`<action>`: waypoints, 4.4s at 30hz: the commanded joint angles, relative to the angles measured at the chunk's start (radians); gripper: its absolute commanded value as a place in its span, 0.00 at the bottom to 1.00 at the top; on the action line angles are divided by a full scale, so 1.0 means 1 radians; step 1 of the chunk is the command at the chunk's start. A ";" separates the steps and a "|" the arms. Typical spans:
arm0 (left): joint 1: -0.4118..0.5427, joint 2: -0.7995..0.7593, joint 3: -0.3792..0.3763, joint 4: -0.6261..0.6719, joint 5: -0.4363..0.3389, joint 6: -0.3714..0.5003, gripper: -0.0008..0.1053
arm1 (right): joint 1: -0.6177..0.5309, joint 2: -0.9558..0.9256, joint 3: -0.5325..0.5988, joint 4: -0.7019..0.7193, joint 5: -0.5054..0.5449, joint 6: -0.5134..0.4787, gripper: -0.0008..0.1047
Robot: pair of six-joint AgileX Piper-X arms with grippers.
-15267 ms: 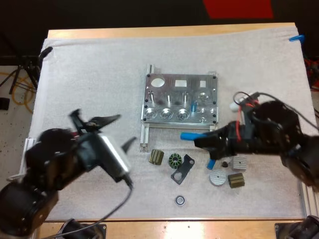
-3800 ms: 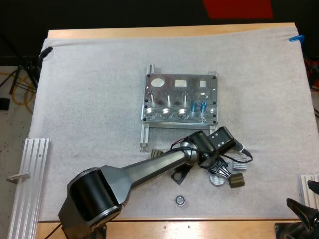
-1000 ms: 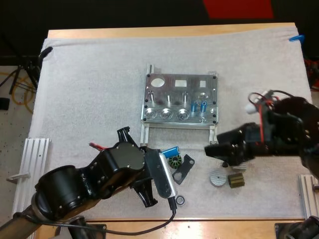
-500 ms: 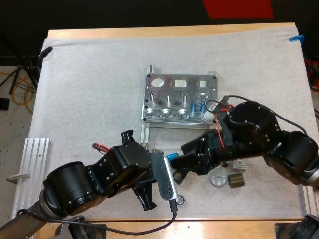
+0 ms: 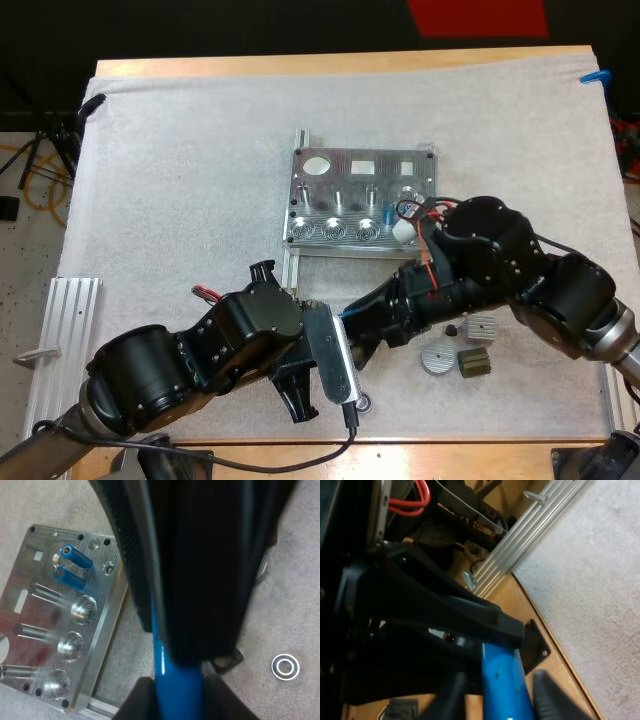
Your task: Load cells from left to right
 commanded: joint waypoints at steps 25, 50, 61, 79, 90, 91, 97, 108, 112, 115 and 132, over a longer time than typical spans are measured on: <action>0.322 -0.124 -0.001 -0.031 -0.134 0.038 0.69 | -0.077 -0.003 -0.005 0.014 0.285 -0.044 0.01; 0.686 -0.150 0.093 -0.125 0.211 -0.053 0.69 | -0.249 0.428 -0.360 0.400 0.791 -0.363 0.01; 0.686 -0.150 0.142 -0.146 0.211 -0.053 0.69 | -0.249 0.577 -0.404 0.423 0.853 -0.400 0.01; 0.686 -0.150 0.142 -0.146 0.211 -0.053 0.69 | -0.249 0.671 -0.401 0.420 0.909 -0.429 0.01; 0.686 -0.150 0.142 -0.146 0.211 -0.053 0.69 | -0.252 0.673 -0.398 0.392 0.913 -0.429 0.01; 0.686 -0.150 0.142 -0.146 0.211 -0.053 0.69 | -0.256 0.677 -0.398 0.392 0.913 -0.429 0.01; 0.686 -0.150 0.142 -0.146 0.211 -0.053 0.69 | -0.270 0.699 -0.398 0.425 0.913 -0.429 0.01; 0.686 -0.150 0.142 -0.146 0.214 -0.053 0.69 | -0.270 0.696 -0.404 0.468 0.913 -0.429 0.01; 0.686 -0.150 0.142 -0.146 0.214 -0.053 0.69 | -0.270 0.696 -0.404 0.458 0.913 -0.429 0.01; 0.686 -0.150 0.142 -0.146 0.214 -0.053 0.69 | -0.270 0.696 -0.404 0.433 0.913 -0.429 0.01; 0.686 -0.150 0.142 -0.146 0.214 -0.053 0.69 | -0.270 0.696 -0.404 0.308 0.939 -0.422 0.01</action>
